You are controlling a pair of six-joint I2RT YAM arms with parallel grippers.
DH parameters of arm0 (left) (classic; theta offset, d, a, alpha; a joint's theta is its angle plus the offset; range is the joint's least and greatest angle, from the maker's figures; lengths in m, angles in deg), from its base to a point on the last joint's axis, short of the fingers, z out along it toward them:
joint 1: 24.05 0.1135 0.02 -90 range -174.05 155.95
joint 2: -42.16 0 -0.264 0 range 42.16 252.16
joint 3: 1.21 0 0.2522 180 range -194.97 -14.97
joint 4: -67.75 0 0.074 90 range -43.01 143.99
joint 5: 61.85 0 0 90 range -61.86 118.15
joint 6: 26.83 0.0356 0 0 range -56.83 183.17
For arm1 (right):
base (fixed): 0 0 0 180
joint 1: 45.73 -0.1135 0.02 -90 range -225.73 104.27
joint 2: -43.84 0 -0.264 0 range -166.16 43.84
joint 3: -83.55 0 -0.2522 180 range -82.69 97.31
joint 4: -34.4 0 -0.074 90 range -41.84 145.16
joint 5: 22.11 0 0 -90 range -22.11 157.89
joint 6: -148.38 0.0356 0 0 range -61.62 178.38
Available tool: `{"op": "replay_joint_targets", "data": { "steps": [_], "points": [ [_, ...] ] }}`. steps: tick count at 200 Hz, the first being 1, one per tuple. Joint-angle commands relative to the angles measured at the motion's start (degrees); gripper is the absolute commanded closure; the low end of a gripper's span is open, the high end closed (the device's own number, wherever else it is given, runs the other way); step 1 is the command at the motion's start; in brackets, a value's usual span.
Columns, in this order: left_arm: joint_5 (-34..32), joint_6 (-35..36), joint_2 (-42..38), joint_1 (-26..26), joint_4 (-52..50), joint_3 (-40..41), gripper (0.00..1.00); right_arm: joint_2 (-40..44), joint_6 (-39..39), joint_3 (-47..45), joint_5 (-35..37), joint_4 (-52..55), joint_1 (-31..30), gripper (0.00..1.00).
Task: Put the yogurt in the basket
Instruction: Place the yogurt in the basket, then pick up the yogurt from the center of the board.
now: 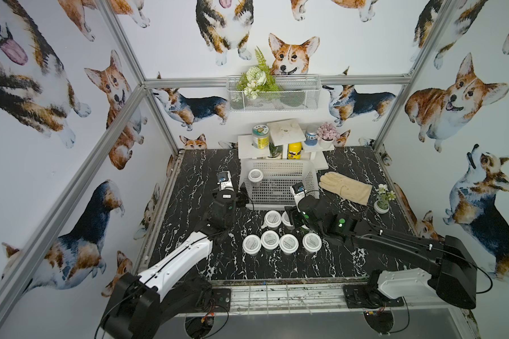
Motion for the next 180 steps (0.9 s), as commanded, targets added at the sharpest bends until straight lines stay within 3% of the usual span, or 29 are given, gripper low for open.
{"op": "replay_joint_targets", "data": {
  "steps": [1,14,38,64,86,139,180],
  "points": [
    [-0.7,-3.7,-3.3,0.9,2.6,3.0,0.19,1.0,4.3,0.0,3.0,2.0,-5.9,0.34],
    [1.3,-5.8,-5.8,2.0,2.2,5.3,0.20,1.0,6.0,0.6,4.5,3.0,-10.5,0.34],
    [3.3,-7.3,-9.1,4.6,3.3,8.5,0.32,-0.9,8.5,4.2,2.3,7.1,-15.7,0.33],
    [8.8,-10.2,-7.0,10.0,3.7,9.0,0.34,-2.8,10.8,6.2,-4.8,6.9,-17.6,0.33],
    [13.3,-11.8,-4.5,13.7,3.6,8.5,0.35,-6.5,11.3,9.6,-4.6,8.4,-20.6,0.34],
    [14.8,-11.9,-2.7,14.4,3.1,7.5,0.35,-19.0,10.8,18.8,-8.4,12.8,-21.4,0.36],
    [15.4,-11.6,-0.4,14.5,2.1,5.8,0.26,-26.2,9.9,25.9,-7.6,19.5,-21.4,0.44]
  ]
}}
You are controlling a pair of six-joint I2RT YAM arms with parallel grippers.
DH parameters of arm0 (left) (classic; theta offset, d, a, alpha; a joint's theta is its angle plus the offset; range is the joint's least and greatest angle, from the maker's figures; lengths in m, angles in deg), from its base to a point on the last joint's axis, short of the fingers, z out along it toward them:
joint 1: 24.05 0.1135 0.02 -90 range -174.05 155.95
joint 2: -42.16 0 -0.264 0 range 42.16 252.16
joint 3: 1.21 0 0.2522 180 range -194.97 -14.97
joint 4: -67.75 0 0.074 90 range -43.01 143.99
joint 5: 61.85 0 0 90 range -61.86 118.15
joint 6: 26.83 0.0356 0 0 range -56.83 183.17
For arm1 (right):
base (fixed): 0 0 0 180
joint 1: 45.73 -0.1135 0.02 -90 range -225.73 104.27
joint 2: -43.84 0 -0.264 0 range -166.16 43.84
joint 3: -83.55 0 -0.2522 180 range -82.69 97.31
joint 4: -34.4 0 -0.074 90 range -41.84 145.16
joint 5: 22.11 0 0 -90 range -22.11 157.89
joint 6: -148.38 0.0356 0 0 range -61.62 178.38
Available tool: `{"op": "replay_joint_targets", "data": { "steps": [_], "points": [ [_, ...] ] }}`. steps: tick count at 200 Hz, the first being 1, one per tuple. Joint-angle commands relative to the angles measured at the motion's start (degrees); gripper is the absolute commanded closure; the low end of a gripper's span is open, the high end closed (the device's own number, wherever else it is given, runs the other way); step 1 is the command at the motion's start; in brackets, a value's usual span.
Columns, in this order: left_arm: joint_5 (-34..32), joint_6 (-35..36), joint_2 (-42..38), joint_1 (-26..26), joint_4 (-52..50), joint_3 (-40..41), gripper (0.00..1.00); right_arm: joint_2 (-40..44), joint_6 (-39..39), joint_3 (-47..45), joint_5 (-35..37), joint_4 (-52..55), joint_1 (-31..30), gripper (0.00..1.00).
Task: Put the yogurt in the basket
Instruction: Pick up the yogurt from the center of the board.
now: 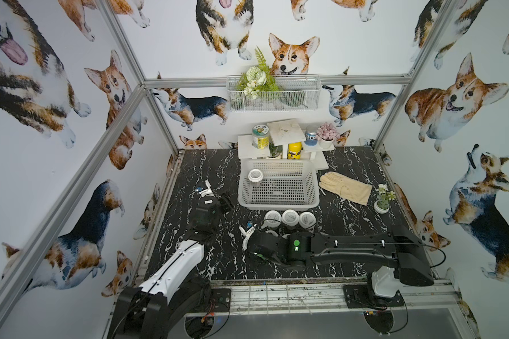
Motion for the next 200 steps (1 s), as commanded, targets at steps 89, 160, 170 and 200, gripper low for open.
{"op": "replay_joint_targets", "data": {
  "steps": [89,160,170,200],
  "points": [
    [0.9,-0.2,1.2,0.1,0.0,-1.2,0.23,-3.8,-1.3,5.3,-3.8,8.3,3.7,0.38],
    [1.1,0.0,1.7,0.2,0.0,-1.5,0.25,-8.0,-3.0,9.7,-3.9,13.0,5.3,0.38],
    [1.2,0.0,1.8,0.1,0.0,-1.5,0.25,-8.4,-3.0,10.0,-3.6,13.3,5.2,0.38],
    [1.2,0.1,1.8,0.1,0.1,-1.6,0.25,-9.1,-3.5,10.7,-3.1,13.7,5.2,0.32]
  ]
}}
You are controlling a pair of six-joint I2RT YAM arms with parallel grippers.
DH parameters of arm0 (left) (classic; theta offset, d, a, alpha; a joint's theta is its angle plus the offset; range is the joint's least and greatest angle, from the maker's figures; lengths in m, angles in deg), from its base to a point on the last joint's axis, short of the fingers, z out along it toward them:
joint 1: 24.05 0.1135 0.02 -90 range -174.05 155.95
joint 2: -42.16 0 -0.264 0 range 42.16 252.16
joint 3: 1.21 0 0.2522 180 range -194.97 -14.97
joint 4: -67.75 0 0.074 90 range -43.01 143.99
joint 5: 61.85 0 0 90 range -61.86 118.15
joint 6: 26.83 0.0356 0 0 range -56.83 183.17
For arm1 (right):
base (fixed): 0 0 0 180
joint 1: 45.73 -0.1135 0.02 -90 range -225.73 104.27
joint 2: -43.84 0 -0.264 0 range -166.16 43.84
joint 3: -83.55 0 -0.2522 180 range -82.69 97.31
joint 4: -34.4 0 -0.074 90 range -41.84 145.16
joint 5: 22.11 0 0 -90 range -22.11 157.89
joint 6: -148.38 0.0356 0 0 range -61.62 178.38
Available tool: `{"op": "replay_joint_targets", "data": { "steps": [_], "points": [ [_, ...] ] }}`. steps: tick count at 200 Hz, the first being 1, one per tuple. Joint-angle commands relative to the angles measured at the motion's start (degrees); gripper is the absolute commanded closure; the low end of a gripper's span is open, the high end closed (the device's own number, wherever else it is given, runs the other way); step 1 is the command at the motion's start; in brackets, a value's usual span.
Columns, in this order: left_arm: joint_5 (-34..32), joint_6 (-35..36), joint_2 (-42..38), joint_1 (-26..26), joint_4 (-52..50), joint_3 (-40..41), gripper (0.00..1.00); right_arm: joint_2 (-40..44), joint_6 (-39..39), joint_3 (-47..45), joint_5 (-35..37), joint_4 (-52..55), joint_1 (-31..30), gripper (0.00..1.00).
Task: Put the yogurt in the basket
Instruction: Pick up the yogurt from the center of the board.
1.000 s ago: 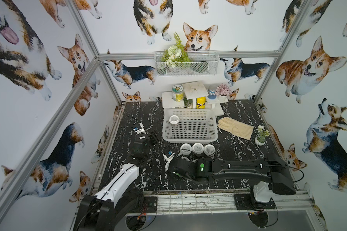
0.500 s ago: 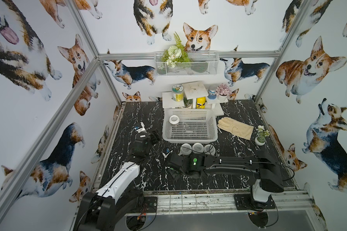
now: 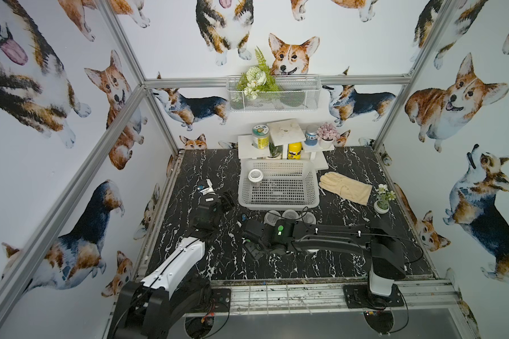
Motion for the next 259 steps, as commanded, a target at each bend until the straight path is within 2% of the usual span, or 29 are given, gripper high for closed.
{"op": "replay_joint_targets", "data": {
  "steps": [1,100,259],
  "points": [
    [0.1,0.1,0.1,0.1,0.6,-0.6,0.25,-0.5,-0.5,0.9,0.9,1.8,-0.1,0.32],
    [0.2,0.1,0.1,0.1,0.6,-0.6,0.27,-3.0,-1.1,1.9,0.8,1.3,-0.2,0.26],
    [0.6,0.3,0.4,0.1,0.8,-0.8,0.30,-7.5,-2.6,4.6,-0.5,0.9,1.5,0.26]
  ]
}}
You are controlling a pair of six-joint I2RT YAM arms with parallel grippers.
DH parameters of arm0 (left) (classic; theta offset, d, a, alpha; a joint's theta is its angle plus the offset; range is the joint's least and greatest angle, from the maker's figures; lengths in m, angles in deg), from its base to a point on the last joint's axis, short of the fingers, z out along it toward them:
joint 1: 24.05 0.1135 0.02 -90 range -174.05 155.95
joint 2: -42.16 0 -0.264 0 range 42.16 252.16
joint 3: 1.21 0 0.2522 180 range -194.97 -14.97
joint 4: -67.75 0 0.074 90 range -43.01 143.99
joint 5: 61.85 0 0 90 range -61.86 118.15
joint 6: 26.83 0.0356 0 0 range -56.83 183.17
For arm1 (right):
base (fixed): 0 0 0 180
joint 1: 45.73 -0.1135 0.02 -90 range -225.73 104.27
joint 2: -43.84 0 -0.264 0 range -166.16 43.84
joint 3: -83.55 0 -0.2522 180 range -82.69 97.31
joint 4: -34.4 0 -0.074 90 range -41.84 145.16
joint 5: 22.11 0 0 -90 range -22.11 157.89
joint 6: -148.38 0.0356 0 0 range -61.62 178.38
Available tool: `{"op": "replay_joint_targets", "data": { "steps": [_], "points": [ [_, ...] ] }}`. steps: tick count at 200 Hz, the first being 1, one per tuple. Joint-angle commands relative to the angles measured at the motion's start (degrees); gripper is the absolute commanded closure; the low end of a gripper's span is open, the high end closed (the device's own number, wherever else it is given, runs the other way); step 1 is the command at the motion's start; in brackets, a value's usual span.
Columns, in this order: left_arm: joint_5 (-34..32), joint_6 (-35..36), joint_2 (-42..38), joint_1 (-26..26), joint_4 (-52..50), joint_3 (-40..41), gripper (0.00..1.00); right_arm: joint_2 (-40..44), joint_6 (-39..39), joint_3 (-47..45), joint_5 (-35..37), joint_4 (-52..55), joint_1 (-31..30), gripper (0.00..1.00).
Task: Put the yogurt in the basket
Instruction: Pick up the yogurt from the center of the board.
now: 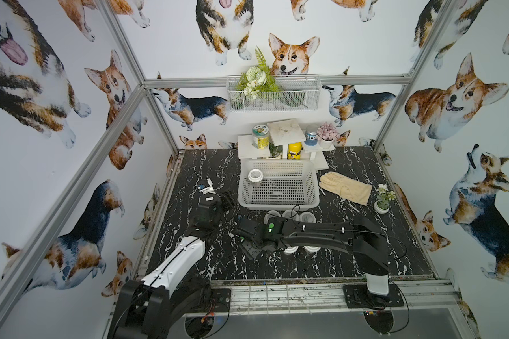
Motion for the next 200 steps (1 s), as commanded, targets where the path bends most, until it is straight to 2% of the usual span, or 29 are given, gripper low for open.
{"op": "replay_joint_targets", "data": {
  "steps": [1,140,143,146,149,200],
  "points": [
    [0.3,0.3,-0.1,0.1,0.8,-0.3,0.30,-0.7,-0.7,0.6,-0.1,-0.2,-0.1,0.26],
    [0.3,0.3,0.0,0.1,0.8,-0.2,0.33,-2.6,-1.2,3.9,0.7,0.2,0.1,0.25],
    [0.3,0.3,0.0,0.1,0.8,-0.2,0.33,-2.6,-1.2,3.9,0.7,0.1,0.1,0.22],
    [0.3,0.2,-0.1,0.1,0.8,-0.2,0.33,-2.5,-1.3,3.9,0.7,0.1,0.1,0.05],
    [0.3,0.3,-0.1,0.1,0.8,-0.2,0.33,-2.5,-1.2,3.9,0.6,0.0,0.1,0.00],
    [0.3,0.3,0.0,0.1,0.8,-0.2,0.34,-2.8,-1.4,5.1,0.5,0.1,0.2,0.00]
  ]
}}
